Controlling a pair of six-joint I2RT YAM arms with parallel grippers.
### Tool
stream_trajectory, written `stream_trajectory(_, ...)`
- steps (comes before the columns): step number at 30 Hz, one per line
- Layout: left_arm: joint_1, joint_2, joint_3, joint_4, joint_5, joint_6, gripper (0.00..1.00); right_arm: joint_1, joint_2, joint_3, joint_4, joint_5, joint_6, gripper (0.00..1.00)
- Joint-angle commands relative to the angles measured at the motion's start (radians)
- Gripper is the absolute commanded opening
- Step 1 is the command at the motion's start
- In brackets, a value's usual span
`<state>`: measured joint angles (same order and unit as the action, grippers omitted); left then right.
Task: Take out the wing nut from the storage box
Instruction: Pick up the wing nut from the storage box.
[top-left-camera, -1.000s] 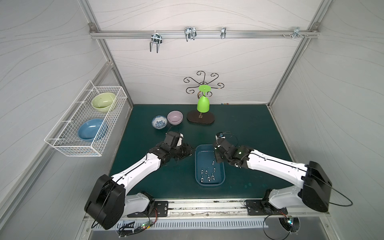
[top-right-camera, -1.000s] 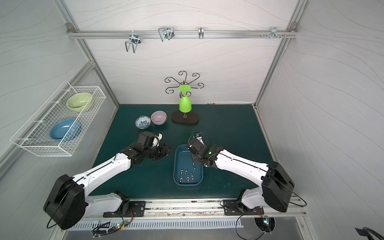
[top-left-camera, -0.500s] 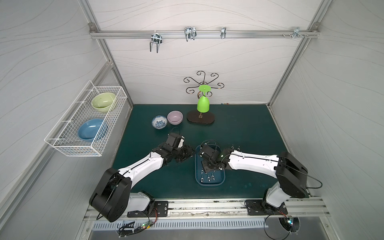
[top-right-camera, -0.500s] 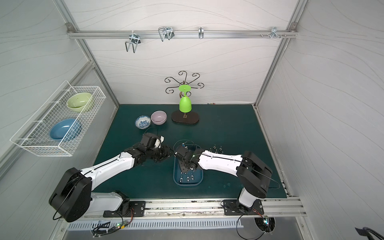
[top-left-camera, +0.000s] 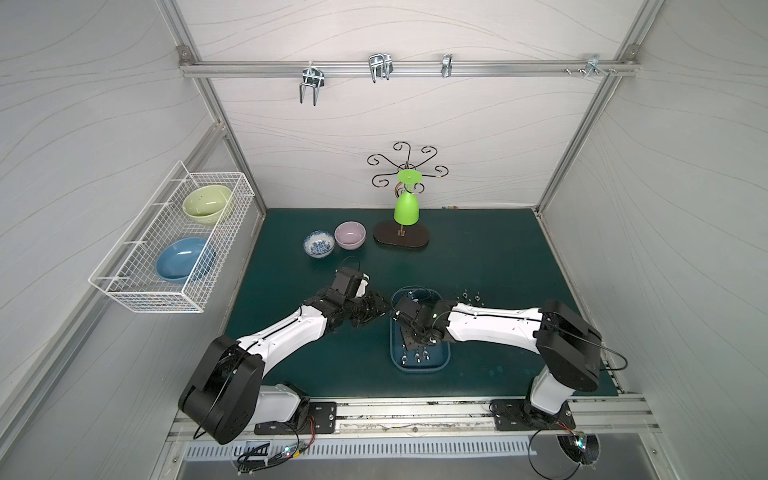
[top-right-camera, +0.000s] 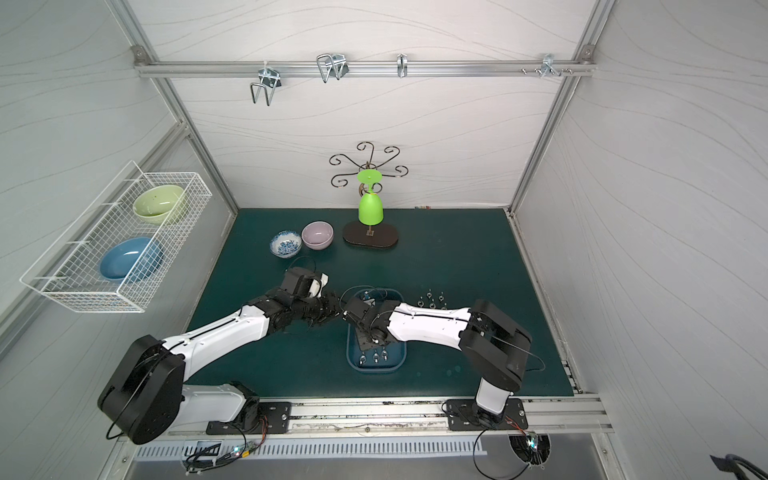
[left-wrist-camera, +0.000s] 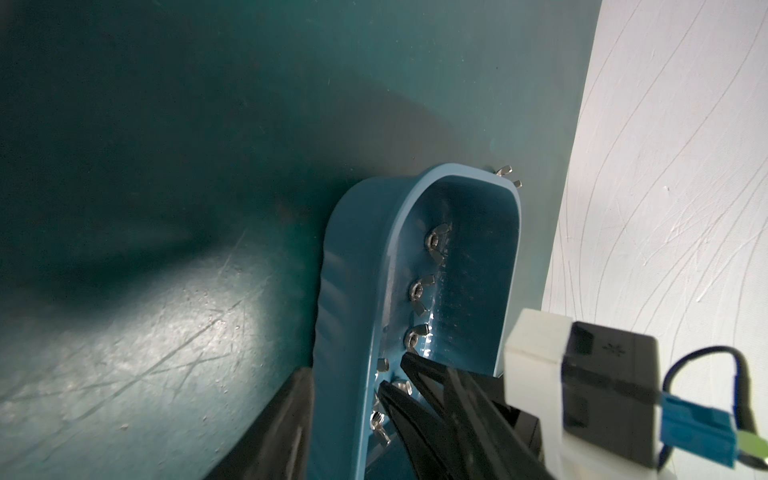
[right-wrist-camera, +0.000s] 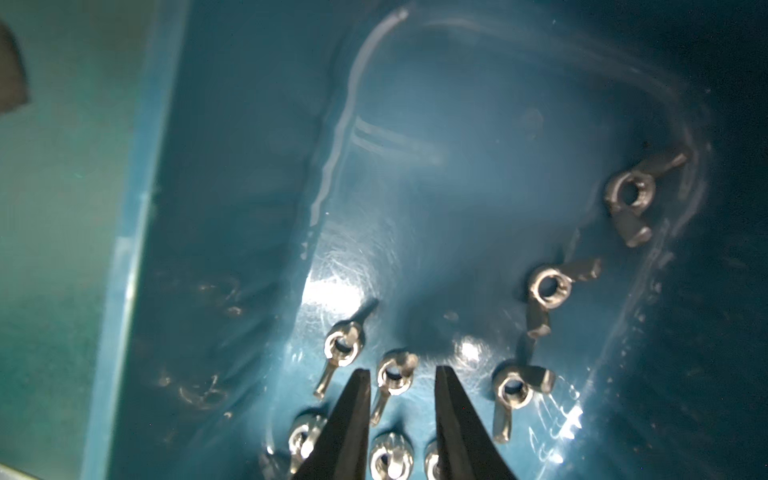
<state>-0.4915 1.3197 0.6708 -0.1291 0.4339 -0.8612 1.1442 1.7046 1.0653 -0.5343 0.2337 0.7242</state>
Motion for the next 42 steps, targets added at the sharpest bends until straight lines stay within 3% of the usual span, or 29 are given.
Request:
stream_trajectory(1,0.004,0.001,0.000,0.041,0.009,0.007,0.55,0.006,0.024,0.008,-0.027,0.006,0.035,0.30)
stream_trajectory(22,0.004,0.004,0.003,0.035,0.004,0.020,0.54,-0.005,0.082,0.013,0.017,0.004,0.028,0.22)
stream_trajectory(42,0.004,0.018,0.001,0.051,0.014,0.018,0.52,-0.023,0.096,0.019,0.013,0.049,0.002,0.05)
